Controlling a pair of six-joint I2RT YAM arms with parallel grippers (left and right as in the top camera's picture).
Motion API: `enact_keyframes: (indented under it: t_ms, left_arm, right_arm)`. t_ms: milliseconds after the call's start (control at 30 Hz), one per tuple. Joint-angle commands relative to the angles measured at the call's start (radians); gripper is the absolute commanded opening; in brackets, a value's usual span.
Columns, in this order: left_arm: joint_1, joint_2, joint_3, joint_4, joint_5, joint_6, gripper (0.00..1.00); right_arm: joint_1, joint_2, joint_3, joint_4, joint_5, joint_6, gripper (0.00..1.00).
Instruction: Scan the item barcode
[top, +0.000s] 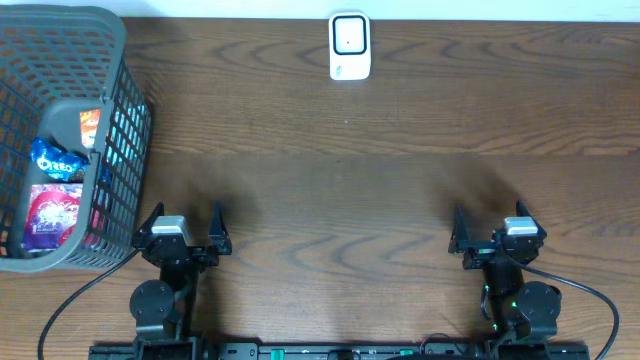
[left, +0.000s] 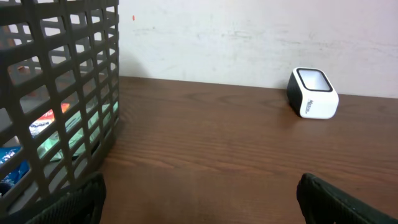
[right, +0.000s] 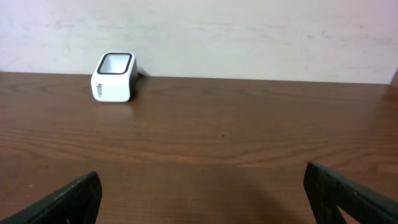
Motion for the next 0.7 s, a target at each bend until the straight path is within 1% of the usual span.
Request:
enact_keyframes:
  t_ms: [0,167,200,233,300,400,467,567,667]
  left_arm:
    - [-0.002,0.0,-0.01,-0.043,0.024,0.021,0.98]
    - [-0.002,0.0,-0.01,-0.042,0.027,0.019,0.98]
    - [-0.003,0.0,-0.01,-0.039,0.045,0.007,0.98]
    - [-0.002,0.0,-0.01,-0.037,0.081,-0.018,0.98]
    - [-0.002,0.0,-0.01,-0.026,0.201,-0.111,0.98]
    - [-0.002,0.0,-0.01,-0.012,0.396,-0.278,0.98]
    - [-0.002,0.0,-0.01,-0.011,0.396,-0.288,0.98]
    - [-0.003,0.0,-0.01,0.032,0.406,-0.315,0.98]
    - [-0.003,0.0,-0.01,0.145,0.488,-0.329,0.98]
  right_arm:
    - [-0.006,-0.001,-0.005,0.0,0.009,0.007,0.99]
    - [-0.006,-0.001,-0.005,0.0,0.009,0.007,0.99]
    - [-0.006,-0.001,-0.005,0.0,0.009,0.007,0.99]
    - [-0.006,-0.001,-0.005,0.0,0.009,0.007,0.99]
    - [-0.006,-0.001,-0.005,0.0,0.009,0.007,0.99]
    - [-0.006,-0.001,-0.005,0.0,0.009,0.007,0.99]
    - [-0.006,-0.001,-0.005,0.0,0.009,0.007,0.99]
    - [-0.006,-0.001,-0.005,0.0,0.009,0.007,0.99]
    - [-0.006,-0.001,-0.005,0.0,0.009,0.007,0.99]
